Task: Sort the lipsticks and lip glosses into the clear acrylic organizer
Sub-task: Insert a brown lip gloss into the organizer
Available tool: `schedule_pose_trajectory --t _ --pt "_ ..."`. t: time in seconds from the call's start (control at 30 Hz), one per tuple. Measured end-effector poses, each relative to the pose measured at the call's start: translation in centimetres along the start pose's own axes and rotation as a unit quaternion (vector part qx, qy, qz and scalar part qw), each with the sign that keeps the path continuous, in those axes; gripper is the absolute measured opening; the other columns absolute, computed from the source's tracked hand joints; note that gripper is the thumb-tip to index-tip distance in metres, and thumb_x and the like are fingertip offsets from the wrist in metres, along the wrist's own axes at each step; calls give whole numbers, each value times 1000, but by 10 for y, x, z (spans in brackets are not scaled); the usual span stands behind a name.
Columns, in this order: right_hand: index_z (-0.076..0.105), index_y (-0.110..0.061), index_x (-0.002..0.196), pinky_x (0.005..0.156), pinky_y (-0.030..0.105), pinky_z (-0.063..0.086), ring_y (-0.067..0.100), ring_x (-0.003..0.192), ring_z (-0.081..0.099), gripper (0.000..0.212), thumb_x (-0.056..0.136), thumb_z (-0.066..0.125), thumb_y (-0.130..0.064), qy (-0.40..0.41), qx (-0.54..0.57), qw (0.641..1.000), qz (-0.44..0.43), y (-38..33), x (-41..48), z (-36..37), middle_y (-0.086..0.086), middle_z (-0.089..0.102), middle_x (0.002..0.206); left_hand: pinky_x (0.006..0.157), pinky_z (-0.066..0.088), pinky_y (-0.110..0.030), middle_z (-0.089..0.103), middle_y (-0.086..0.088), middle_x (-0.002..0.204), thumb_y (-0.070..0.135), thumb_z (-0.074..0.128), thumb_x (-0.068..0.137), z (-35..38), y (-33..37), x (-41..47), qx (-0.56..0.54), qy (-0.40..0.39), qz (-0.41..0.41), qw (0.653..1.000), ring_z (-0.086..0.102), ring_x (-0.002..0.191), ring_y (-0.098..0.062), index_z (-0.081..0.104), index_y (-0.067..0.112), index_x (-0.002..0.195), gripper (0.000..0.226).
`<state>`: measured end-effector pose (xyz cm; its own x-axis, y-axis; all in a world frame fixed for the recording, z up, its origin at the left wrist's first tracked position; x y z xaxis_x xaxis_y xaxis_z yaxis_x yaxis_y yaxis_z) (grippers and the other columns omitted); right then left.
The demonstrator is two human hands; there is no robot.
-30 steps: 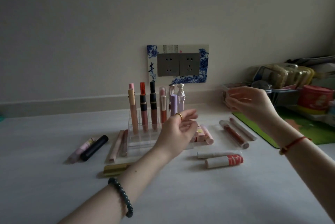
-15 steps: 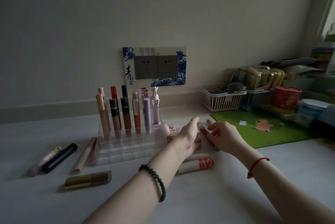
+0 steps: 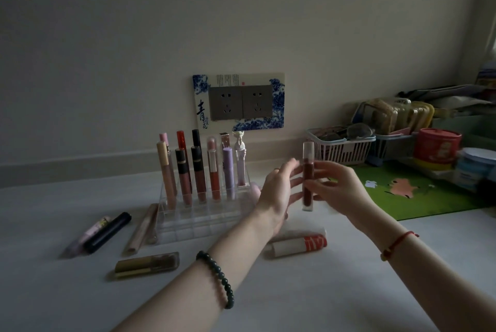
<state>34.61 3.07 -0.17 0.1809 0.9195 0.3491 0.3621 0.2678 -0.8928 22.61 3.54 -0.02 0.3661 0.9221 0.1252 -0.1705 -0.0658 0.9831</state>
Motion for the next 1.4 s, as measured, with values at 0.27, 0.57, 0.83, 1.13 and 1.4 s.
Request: schedule_pose_trajectory --t 0.27,0.57,0.83,1.13,1.4 --pt "59 -10 99 68 26 56 13 79 65 26 75 65 -5 9 -12 994 -112 -48 2 34 -2 64 84 79 46 -35 65 -22 95 33 30 96 -50 31 -20 164 20 119 979 61 90 -33 64 12 91 41" --pt "61 -10 99 79 34 55 16 81 64 24 76 65 -4 3 -13 990 -139 -63 28 84 -2 63 83 88 41 -35 64 0 92 17 32 96 -89 38 -19 188 59 130 972 56 82 -8 62 25 90 31" --pt "63 -10 96 75 28 53 15 75 63 22 75 66 -4 -5 -39 993 -113 -37 34 99 -3 62 78 106 35 -38 58 -5 125 9 41 90 -99 11 -14 222 66 74 970 50 118 -27 47 14 129 40" --pt "67 -13 91 72 21 49 7 69 61 18 74 67 -8 0 -80 992 -100 -26 36 103 -3 64 76 82 35 -13 57 19 100 11 45 87 -99 3 -12 233 66 76 967 51 99 0 55 25 117 34" --pt "67 -12 96 74 21 50 10 72 63 22 73 68 -9 3 -83 991 -108 -27 36 106 0 67 80 64 32 1 54 32 85 13 46 87 -100 6 -15 248 68 82 963 48 79 19 55 42 83 31"
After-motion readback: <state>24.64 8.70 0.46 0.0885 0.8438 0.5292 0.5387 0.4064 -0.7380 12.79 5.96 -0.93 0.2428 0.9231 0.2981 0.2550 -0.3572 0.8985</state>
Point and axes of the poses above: each hand's wrist, its own x-axis towards the middle knuckle, its own z-axis out of the palm, y = z × x, the point moved 4 cm from there along x, towards the middle knuckle
